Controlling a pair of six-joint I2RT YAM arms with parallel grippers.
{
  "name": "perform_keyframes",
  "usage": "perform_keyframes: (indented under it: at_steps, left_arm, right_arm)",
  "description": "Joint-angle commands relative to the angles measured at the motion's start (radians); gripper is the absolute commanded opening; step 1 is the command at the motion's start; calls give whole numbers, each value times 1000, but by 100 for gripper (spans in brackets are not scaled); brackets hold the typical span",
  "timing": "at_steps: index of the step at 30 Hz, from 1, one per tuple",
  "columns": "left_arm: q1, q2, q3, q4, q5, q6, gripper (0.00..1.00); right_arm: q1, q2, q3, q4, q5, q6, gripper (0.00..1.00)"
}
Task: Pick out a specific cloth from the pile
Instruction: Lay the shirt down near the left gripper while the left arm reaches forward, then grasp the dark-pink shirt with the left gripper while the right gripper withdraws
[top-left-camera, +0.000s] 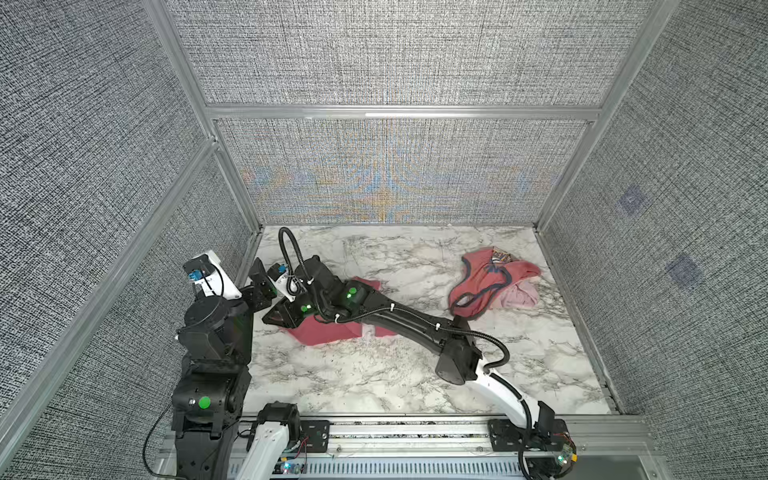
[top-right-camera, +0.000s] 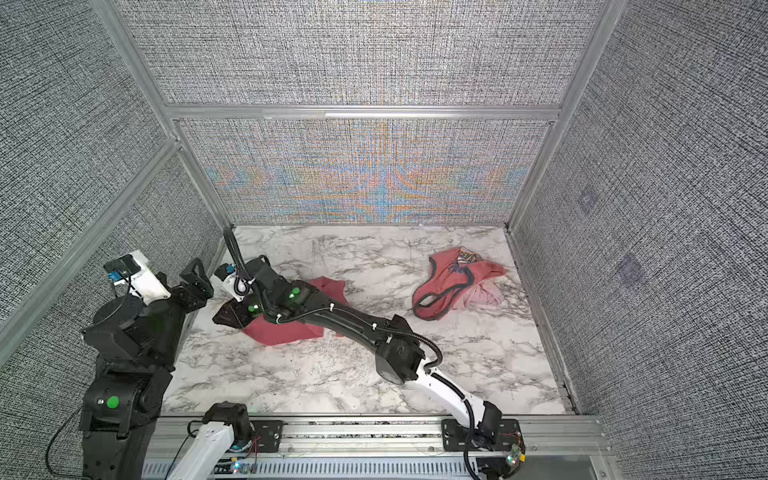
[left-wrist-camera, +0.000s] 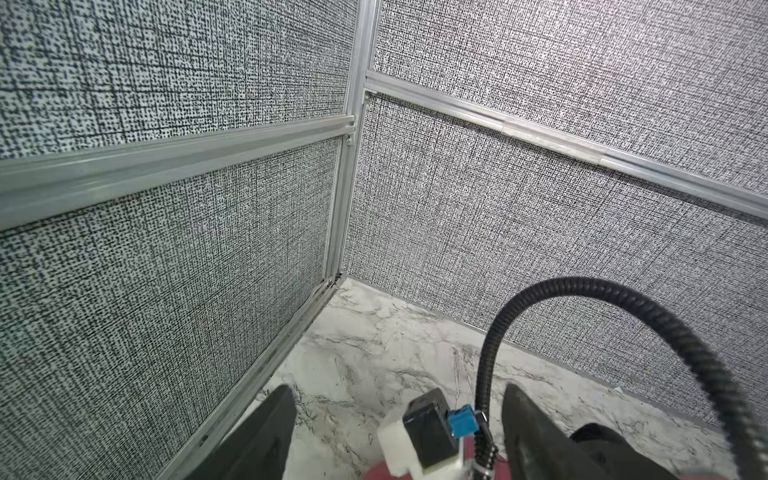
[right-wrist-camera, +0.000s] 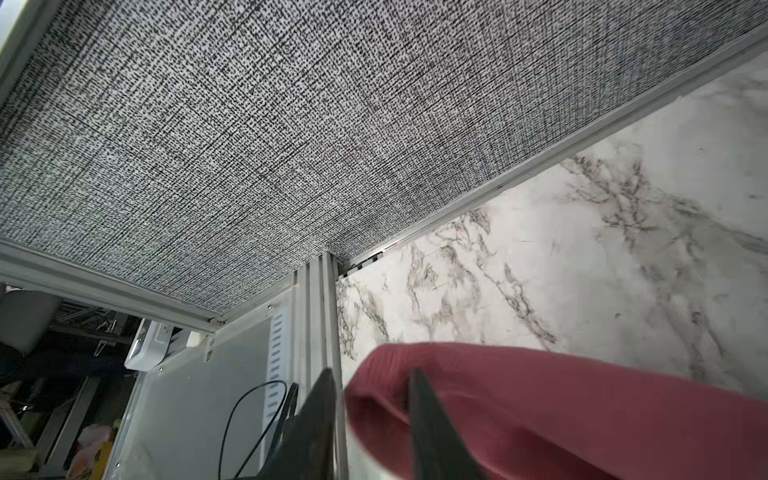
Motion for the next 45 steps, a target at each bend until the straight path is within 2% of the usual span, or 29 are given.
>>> perform_keyframes:
  at_steps: [1, 3, 9, 16, 19, 23, 28, 31, 34, 40, 45]
  left_arm:
    - [0, 20, 6, -1, 24, 2, 80]
    - [0, 35, 1, 1, 49, -4, 80]
    - [1, 94, -36, 43, 142, -30, 79]
    - [-5, 252, -141, 141, 335, -78, 71]
    - [-64, 316, -195, 212, 363, -112, 69]
    - [-215, 406, -257, 270, 322, -136, 68]
    - [-397, 547, -321, 358, 273, -191, 67]
    - [-464, 651, -312, 380, 254, -220, 65]
    - [-505, 768, -251, 362, 253, -223, 63]
    - [-573, 982, -103, 282, 185, -156, 60]
    - [-595, 1084, -36, 247, 152, -136, 59]
  right_arm:
    - [-5, -53, -47, 25, 8, -26, 48]
    - [-8, -117, -132, 43, 36, -53, 53]
    - [-56, -377, -549, 184, 136, -82, 55]
    - [-199, -700, -1054, 335, 327, -62, 54]
    - [-288, -818, -1211, 325, 396, -43, 54]
    - [-414, -978, -1386, 326, 453, -27, 54]
    - [-522, -1117, -1478, 291, 500, -53, 55]
    - [-564, -1167, -1500, 281, 517, -59, 55]
    - [-587, -1208, -1519, 279, 522, -64, 55]
    - [-599, -1256, -1546, 250, 526, -70, 55]
    - [-604, -1295, -1574, 240, 543, -68, 55]
